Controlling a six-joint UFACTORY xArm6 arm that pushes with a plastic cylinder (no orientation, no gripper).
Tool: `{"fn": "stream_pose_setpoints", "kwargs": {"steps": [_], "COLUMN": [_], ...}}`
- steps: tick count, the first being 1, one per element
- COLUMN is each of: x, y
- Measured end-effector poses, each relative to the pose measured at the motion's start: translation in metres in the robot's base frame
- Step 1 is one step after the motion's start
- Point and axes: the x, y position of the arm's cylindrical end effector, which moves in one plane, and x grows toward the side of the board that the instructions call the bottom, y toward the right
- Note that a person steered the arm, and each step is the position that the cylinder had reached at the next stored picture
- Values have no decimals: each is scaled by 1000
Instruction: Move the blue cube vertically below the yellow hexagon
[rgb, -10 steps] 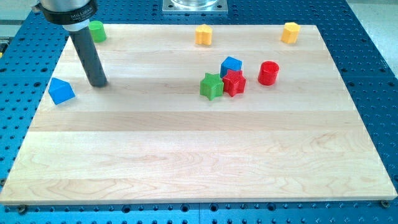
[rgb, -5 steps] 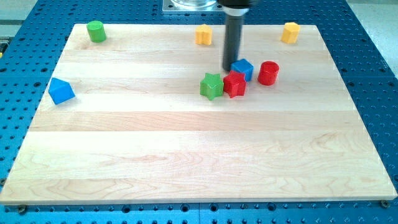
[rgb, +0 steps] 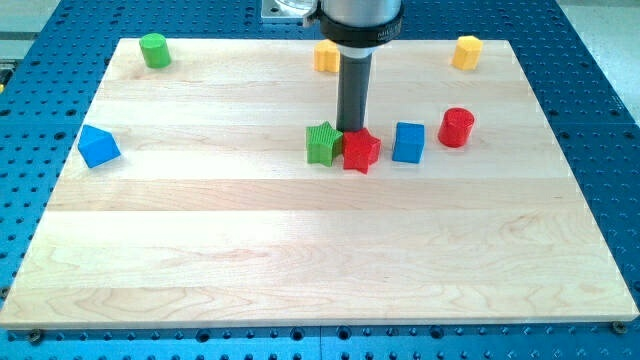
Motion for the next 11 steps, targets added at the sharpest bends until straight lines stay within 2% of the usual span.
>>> {"fn": "stream_pose_setpoints", "kwargs": {"steps": [1, 2, 3, 4, 6, 7, 8, 10, 11], "x": [8, 13, 29, 67, 37, 38, 0, -65, -69], "y": [63, 97, 100, 63, 148, 180, 238, 239, 195]}}
